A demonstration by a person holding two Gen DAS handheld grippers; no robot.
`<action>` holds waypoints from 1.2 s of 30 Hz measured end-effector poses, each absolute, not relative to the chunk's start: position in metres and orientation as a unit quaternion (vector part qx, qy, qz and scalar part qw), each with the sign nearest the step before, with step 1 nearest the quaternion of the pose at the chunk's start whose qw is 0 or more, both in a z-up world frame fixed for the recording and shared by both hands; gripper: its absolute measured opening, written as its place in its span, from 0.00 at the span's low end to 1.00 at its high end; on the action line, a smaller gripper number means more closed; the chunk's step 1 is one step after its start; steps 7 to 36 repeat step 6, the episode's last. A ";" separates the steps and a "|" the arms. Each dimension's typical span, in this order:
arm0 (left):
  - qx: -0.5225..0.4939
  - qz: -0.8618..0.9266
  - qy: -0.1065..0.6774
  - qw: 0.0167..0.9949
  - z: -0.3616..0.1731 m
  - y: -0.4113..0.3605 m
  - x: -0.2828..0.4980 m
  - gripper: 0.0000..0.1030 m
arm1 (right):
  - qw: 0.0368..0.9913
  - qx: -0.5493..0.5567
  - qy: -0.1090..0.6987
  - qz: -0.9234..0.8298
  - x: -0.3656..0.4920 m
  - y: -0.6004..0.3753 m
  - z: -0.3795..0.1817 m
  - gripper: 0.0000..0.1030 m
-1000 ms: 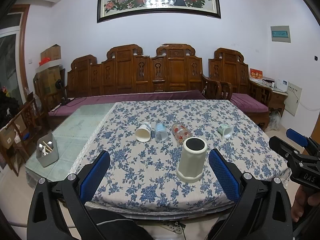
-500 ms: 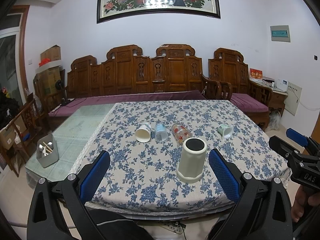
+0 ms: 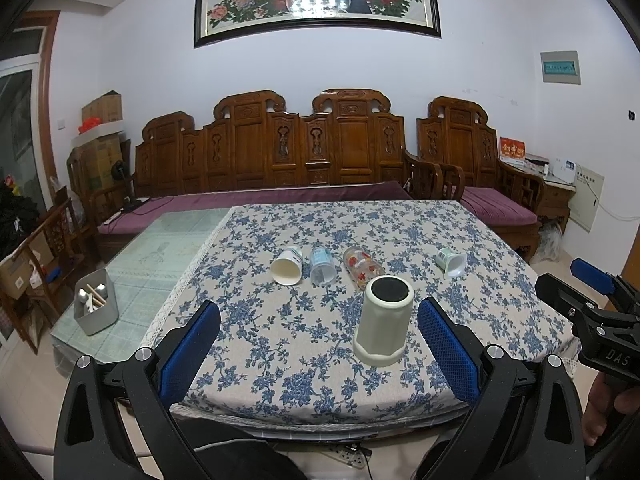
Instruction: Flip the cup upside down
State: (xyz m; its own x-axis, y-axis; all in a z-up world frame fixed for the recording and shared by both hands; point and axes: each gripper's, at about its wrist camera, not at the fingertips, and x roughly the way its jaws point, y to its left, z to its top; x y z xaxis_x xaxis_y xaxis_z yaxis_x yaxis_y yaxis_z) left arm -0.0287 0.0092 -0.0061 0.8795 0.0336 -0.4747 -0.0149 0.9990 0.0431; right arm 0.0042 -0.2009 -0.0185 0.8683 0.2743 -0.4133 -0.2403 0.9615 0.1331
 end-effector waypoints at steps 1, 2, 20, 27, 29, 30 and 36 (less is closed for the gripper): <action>0.019 0.012 0.245 0.969 -0.006 0.009 -0.029 0.92 | 0.966 0.038 0.219 0.133 0.004 -0.201 -0.018 0.97; 0.019 0.013 0.246 0.969 -0.006 0.009 -0.029 0.92 | 0.966 0.039 0.219 0.133 0.004 -0.201 -0.019 0.97; 0.020 0.013 0.244 0.969 -0.006 0.009 -0.029 0.92 | 0.966 0.039 0.219 0.133 0.005 -0.200 -0.019 0.97; 0.020 0.013 0.244 0.969 -0.006 0.009 -0.029 0.92 | 0.966 0.039 0.219 0.133 0.005 -0.200 -0.019 0.97; 0.020 0.013 0.244 0.969 -0.006 0.009 -0.029 0.92 | 0.966 0.039 0.219 0.133 0.005 -0.200 -0.019 0.97; 0.020 0.013 0.244 0.969 -0.006 0.009 -0.029 0.92 | 0.966 0.039 0.219 0.133 0.005 -0.200 -0.019 0.97; 0.020 0.013 0.244 0.969 -0.006 0.009 -0.029 0.92 | 0.966 0.039 0.219 0.133 0.005 -0.200 -0.019 0.97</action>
